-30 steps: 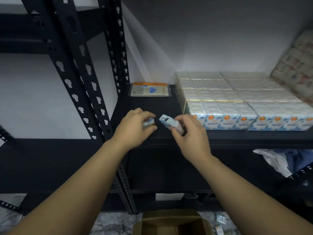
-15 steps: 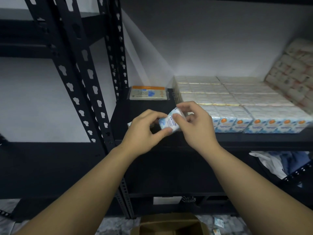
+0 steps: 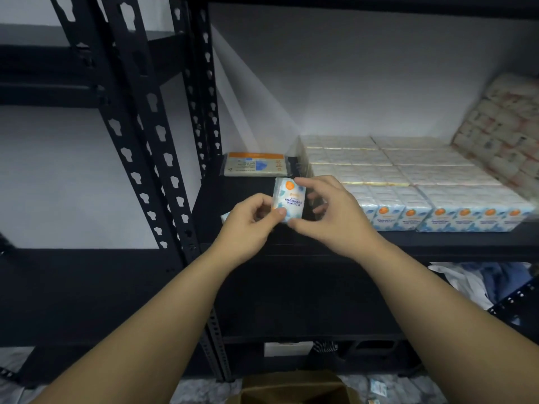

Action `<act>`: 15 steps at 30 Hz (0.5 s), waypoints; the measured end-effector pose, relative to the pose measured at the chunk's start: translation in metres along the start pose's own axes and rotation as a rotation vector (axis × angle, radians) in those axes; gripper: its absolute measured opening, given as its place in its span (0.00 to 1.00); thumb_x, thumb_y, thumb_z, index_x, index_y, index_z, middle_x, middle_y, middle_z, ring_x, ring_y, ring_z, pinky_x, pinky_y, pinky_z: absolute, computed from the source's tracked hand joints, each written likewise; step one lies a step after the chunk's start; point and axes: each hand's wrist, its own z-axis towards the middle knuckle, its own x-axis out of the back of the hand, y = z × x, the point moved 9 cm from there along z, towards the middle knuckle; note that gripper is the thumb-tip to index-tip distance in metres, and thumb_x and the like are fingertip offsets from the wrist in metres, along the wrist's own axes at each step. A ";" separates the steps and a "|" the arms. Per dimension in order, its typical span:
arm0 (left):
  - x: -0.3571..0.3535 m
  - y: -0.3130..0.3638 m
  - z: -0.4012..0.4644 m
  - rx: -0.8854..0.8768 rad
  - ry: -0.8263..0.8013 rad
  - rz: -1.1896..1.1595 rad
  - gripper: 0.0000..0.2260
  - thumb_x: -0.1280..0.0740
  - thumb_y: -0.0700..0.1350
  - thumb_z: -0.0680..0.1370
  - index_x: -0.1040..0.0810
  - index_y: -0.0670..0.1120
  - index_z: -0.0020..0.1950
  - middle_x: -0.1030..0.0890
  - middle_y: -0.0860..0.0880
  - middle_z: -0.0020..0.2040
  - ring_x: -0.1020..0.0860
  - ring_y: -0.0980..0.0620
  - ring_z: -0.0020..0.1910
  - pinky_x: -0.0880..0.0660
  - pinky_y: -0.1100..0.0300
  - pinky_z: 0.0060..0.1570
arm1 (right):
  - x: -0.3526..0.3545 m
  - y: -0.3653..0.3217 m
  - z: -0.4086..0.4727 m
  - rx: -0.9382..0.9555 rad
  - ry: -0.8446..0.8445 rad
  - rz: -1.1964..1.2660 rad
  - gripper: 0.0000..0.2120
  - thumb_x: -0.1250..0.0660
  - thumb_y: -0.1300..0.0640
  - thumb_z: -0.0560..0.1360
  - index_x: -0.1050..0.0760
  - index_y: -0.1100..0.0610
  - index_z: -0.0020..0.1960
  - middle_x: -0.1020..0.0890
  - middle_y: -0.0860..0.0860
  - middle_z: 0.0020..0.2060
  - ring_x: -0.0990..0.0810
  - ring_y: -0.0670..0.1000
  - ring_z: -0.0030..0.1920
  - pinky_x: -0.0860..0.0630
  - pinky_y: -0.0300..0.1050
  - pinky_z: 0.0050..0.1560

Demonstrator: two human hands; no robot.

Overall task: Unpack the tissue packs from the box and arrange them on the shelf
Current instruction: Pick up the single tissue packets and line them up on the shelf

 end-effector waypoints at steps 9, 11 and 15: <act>0.002 0.000 0.001 0.046 -0.074 0.031 0.08 0.31 0.49 0.83 0.16 0.50 0.59 0.14 0.51 0.52 0.18 0.58 0.47 0.22 0.62 0.45 | -0.002 -0.008 0.006 0.070 -0.072 -0.355 0.43 0.19 0.46 0.68 0.32 0.51 0.78 0.28 0.44 0.62 0.30 0.47 0.64 0.26 0.49 0.63; 0.016 -0.001 0.003 -0.008 0.044 0.162 0.09 0.30 0.51 0.82 0.17 0.51 0.61 0.18 0.53 0.52 0.20 0.60 0.44 0.25 0.61 0.46 | -0.007 -0.006 0.009 0.063 -0.148 -0.456 0.44 0.20 0.42 0.68 0.34 0.50 0.79 0.27 0.45 0.64 0.32 0.48 0.64 0.26 0.51 0.64; 0.037 -0.001 -0.001 -0.094 0.193 0.506 0.12 0.27 0.51 0.79 0.18 0.52 0.62 0.25 0.55 0.54 0.23 0.56 0.52 0.29 0.66 0.51 | -0.025 -0.002 0.014 0.071 -0.288 -0.652 0.42 0.23 0.37 0.70 0.34 0.48 0.78 0.25 0.46 0.65 0.33 0.51 0.65 0.29 0.52 0.65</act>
